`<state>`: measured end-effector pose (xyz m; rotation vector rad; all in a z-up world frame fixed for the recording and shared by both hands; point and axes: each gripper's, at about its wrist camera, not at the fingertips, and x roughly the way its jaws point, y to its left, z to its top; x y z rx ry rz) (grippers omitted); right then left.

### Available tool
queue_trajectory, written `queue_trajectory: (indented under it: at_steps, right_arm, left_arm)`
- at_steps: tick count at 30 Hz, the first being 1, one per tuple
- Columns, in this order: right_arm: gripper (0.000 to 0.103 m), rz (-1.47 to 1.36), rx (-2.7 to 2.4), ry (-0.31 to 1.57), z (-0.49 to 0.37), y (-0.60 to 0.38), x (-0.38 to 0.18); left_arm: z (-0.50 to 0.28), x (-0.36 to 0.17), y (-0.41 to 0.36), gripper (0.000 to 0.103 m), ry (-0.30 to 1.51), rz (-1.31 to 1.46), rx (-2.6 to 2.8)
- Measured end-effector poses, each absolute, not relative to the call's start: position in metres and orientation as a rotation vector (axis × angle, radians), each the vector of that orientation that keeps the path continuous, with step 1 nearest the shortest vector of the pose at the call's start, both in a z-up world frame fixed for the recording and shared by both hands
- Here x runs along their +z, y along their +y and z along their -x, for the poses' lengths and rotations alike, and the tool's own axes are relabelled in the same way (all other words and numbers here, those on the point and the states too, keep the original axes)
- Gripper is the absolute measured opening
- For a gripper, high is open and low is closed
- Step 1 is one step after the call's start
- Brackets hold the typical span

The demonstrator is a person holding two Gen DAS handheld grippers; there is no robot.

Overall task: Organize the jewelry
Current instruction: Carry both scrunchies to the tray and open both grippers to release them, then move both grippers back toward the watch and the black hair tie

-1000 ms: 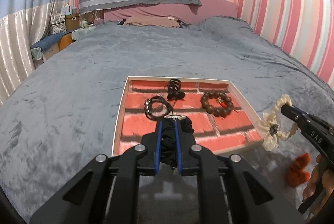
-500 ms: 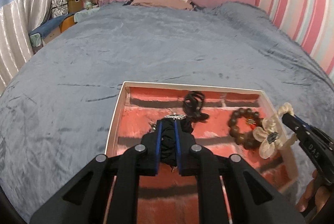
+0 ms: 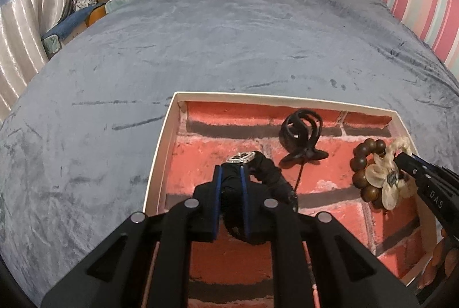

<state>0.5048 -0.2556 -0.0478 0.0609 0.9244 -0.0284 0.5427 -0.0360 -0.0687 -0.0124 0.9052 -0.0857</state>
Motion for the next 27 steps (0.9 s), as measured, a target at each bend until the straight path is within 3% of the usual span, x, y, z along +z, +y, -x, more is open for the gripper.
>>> queue_trajectory:
  at_steps: [6,9,11,17,22,25,27]
  right_arm:
    - [0.017,-0.033,-0.04,0.919,-0.503,-0.253,-0.051]
    - [0.021,-0.047,-0.025,0.915,-0.5,-0.255,-0.05]
    - [0.035,-0.041,-0.024,0.91,-0.498,-0.255,-0.049]
    - [0.055,-0.038,-0.02,0.897,-0.49,-0.259,-0.042]
    - [0.077,-0.049,-0.012,0.822,-0.467,-0.265,-0.022]
    - [0.087,-0.05,-0.005,0.771,-0.445,-0.266,-0.007]
    - [0.092,-0.047,-0.003,0.743,-0.431,-0.267,0.001]
  left_arm:
    - [-0.544,-0.071,-0.038,0.015,0.919,-0.001,-0.085]
    - [-0.543,-0.072,-0.039,0.035,0.923,-0.007,-0.073]
    - [-0.541,-0.07,-0.04,0.044,0.914,-0.004,-0.078]
    - [-0.531,-0.062,-0.045,0.063,0.897,-0.021,-0.094]
    - [-0.514,-0.046,-0.039,0.067,0.867,0.012,-0.126]
    - [-0.495,-0.028,-0.031,0.079,0.814,0.032,-0.133]
    - [-0.479,-0.016,-0.023,0.08,0.773,0.041,-0.142]
